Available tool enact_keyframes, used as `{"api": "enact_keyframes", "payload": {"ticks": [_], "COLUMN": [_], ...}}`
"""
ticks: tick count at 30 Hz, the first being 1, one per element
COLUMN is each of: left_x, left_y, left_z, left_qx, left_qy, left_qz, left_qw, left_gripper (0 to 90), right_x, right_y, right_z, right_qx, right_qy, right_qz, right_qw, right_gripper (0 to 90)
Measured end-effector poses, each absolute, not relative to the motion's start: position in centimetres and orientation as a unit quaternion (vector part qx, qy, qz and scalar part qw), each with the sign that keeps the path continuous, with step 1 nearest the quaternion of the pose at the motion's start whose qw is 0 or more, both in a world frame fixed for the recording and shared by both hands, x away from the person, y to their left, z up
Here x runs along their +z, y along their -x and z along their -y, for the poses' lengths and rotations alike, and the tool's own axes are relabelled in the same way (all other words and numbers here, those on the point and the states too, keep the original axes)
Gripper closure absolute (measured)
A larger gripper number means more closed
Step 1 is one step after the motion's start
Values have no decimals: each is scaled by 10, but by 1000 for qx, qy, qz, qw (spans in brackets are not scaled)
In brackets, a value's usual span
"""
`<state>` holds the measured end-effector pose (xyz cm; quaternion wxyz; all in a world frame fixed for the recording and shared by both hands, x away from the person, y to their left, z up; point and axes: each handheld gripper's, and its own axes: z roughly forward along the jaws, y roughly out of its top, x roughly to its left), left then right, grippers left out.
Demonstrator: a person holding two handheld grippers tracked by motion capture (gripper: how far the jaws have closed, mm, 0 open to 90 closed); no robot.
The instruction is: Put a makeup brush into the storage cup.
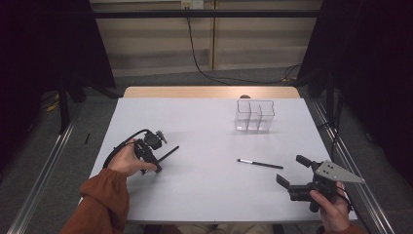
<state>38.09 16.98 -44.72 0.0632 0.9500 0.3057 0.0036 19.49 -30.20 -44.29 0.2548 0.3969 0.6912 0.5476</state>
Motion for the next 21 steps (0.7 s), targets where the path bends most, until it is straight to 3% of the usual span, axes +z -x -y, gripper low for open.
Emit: {"api": "enact_keyframes", "payload": {"ticks": [8,21], "left_x": [-444,-444], "left_y": [-383,-387], "left_z": [-164,-167], "left_qx": [-10,-6], "left_qy": [-955,-948], "left_qz": [-292,-315], "left_qw": [44,45], "left_gripper": [524,657], "right_x": [-443,-443], "right_y": [-195,-195], "right_z": [302,302], "right_qx": [546,546], "right_qy": [-396,-395], "right_qz": [-692,-693], "right_qw": [256,255], "right_gripper": [0,0]}}
